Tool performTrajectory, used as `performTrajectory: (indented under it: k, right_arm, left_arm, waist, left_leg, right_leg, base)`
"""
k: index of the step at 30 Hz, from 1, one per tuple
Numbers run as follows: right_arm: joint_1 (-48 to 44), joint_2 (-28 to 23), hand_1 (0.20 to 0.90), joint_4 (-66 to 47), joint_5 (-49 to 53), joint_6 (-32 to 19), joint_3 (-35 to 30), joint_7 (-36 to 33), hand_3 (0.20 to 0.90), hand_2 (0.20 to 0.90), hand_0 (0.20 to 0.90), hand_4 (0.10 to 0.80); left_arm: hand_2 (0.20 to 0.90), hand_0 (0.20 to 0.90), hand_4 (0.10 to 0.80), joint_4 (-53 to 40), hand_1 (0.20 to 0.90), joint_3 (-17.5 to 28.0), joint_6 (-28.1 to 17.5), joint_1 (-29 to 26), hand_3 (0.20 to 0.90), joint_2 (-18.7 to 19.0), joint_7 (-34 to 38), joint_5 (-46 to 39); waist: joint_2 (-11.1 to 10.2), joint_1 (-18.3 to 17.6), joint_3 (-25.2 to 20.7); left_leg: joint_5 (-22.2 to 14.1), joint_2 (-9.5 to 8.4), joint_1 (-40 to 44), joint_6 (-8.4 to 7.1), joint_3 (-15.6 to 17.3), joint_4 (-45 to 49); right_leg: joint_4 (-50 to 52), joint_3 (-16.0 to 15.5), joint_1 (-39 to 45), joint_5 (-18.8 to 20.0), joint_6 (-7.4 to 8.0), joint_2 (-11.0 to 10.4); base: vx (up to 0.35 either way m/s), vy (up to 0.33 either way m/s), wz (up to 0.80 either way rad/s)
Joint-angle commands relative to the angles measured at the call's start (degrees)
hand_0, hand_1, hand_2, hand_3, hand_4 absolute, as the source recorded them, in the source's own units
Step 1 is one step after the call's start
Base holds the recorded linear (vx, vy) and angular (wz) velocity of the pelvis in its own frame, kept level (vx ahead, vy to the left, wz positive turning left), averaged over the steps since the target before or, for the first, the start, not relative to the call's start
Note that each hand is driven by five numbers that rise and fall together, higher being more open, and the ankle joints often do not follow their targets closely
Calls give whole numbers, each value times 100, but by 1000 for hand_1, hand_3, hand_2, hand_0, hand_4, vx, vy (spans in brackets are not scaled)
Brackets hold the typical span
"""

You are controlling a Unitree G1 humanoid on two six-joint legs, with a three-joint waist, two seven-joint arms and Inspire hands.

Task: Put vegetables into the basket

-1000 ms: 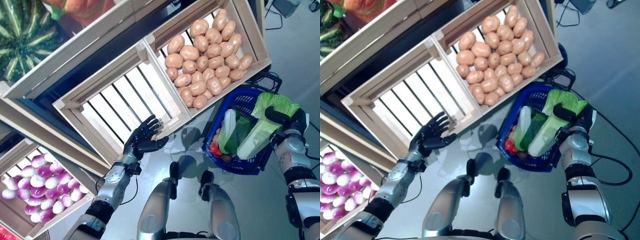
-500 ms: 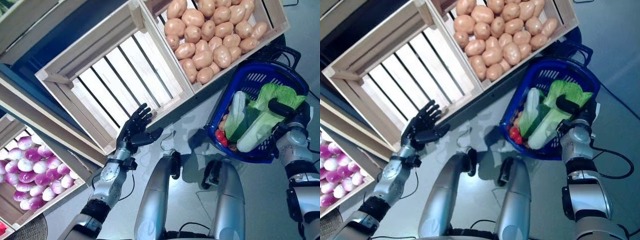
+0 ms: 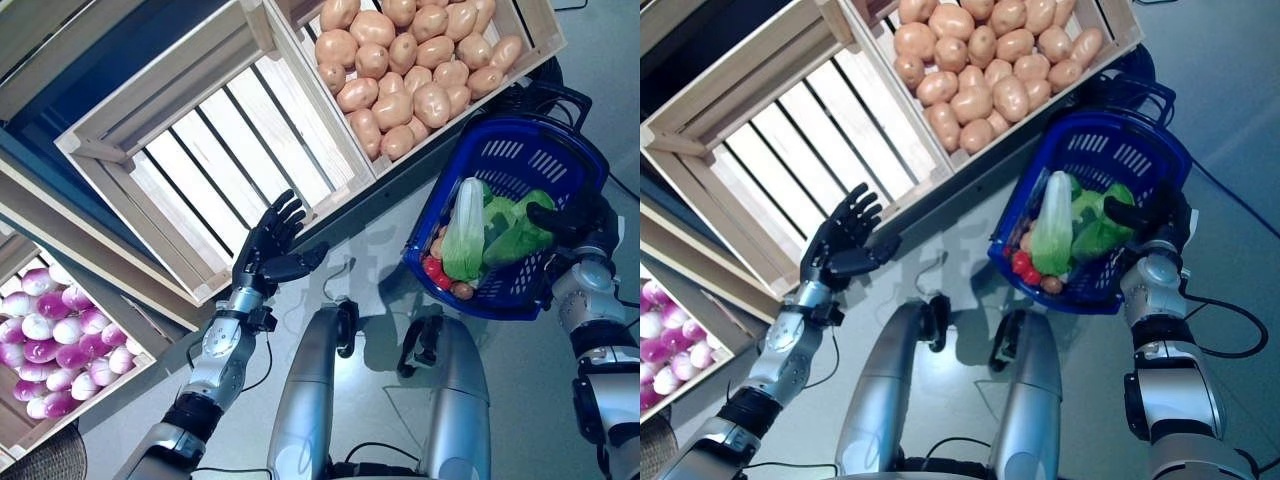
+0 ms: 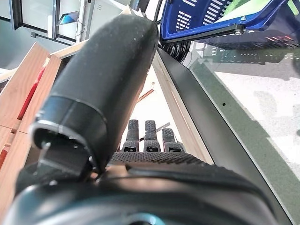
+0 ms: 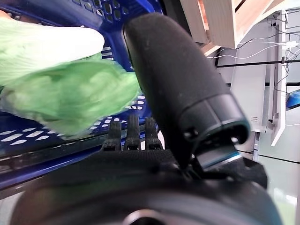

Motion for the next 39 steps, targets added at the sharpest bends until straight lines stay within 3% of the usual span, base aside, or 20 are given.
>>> performTrajectory:
  k: [1,10,18,22,29,35,39]
  right_arm:
    - [-229,-562,900,-534,5,-425,99,228,900,900,900,800]
    - [45,-452,900,-453,28,-417,76,360,900,900,900,800]
    - [642,-38,900,-811,21,-529,106,592,900,900,900,800]
    - [1300,622,900,-1361,-105,-550,302,722,900,900,900,800]
    - [2469,1614,900,-1621,-64,-646,710,1257,900,900,900,800]
    - [3364,2290,900,-1633,90,-431,1160,1708,900,900,900,800]
    - [3550,2474,900,-1375,96,-302,1332,2005,900,900,900,800]
  left_arm:
    - [900,900,800,-746,900,163,-598,127,900,132,-232,112]
    - [900,900,800,-682,900,188,-589,267,900,142,-428,110]
    - [900,900,800,-511,900,219,-364,308,900,99,-567,345]
    - [900,900,800,-175,900,190,-91,423,900,-52,-579,772]
    - [900,900,800,422,900,-128,-37,797,900,-324,-589,1626]
    - [900,900,800,935,900,-198,91,1215,900,-579,-376,2067]
    - [900,900,800,1985,900,-232,270,1190,900,-878,-42,2466]
  waist:
    - [-96,26,-144]
    - [-279,114,-343]
    - [-499,146,-872]
    - [-661,100,-1455]
    - [-658,-10,-2075]
    - [-597,-136,-2394]
    - [-601,-216,-2510]
  left_leg:
    - [-651,-97,639,441,267,342]
    - [-367,25,1507,373,234,-317]
    - [145,109,2889,155,189,-2088]
    - [521,106,4026,15,269,-3784]
    - [1180,51,5141,-40,321,-5736]
    - [1586,79,5645,-38,374,-6835]
    - [1533,66,5571,-61,412,-6840]
  right_leg:
    - [-174,-86,546,381,-405,211]
    - [-887,-174,1458,525,-390,316]
    - [-2703,-281,2933,1003,-269,603]
    - [-4466,-204,4035,1484,-88,932]
    - [-6231,-34,4980,2101,134,1174]
    - [-7148,142,5342,2525,233,1282]
    - [-7575,129,5428,2755,315,1278]
  base:
    - [0,0,0]
    - [21,5,-1]
    - [86,-3,-4]
    - [187,-4,-12]
    - [102,41,-12]
    - [44,38,-12]
    - [-21,18,-8]
